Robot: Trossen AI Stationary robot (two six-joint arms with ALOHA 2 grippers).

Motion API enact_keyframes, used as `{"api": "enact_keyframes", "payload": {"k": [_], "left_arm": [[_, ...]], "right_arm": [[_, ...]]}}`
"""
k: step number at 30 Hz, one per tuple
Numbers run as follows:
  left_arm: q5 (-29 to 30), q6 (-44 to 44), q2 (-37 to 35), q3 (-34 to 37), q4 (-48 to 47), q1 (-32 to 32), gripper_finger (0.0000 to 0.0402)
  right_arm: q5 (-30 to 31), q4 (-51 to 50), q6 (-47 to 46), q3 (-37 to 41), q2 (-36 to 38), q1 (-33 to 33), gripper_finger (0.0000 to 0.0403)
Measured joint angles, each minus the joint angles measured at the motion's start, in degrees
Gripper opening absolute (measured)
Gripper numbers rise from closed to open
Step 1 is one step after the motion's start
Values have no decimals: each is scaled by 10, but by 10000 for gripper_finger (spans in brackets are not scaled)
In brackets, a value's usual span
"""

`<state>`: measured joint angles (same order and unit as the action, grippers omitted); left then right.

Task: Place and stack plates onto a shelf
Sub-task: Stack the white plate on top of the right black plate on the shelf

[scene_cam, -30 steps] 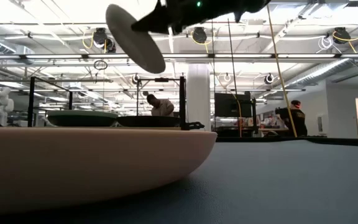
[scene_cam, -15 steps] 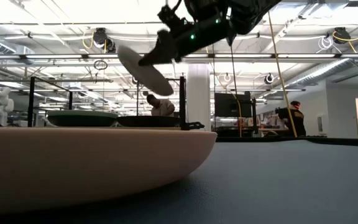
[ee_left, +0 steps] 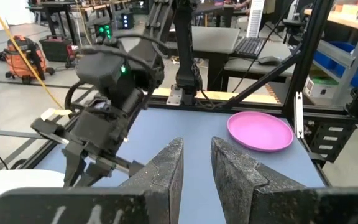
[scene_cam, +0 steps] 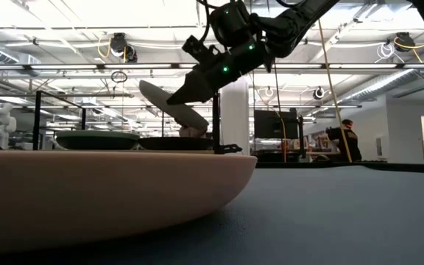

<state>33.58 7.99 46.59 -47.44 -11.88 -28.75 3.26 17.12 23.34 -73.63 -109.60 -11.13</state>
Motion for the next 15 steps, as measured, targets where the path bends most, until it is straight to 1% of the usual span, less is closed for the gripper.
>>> {"api": "enact_keyframes", "payload": {"k": [3,15], "left_arm": [[0,0,4,0,3,0,88],[0,0,14,0,8,2,88]], "right_arm": [[15,5,5,0,-7,-3,2],[12,6,14,0,-9,-11,2]]}}
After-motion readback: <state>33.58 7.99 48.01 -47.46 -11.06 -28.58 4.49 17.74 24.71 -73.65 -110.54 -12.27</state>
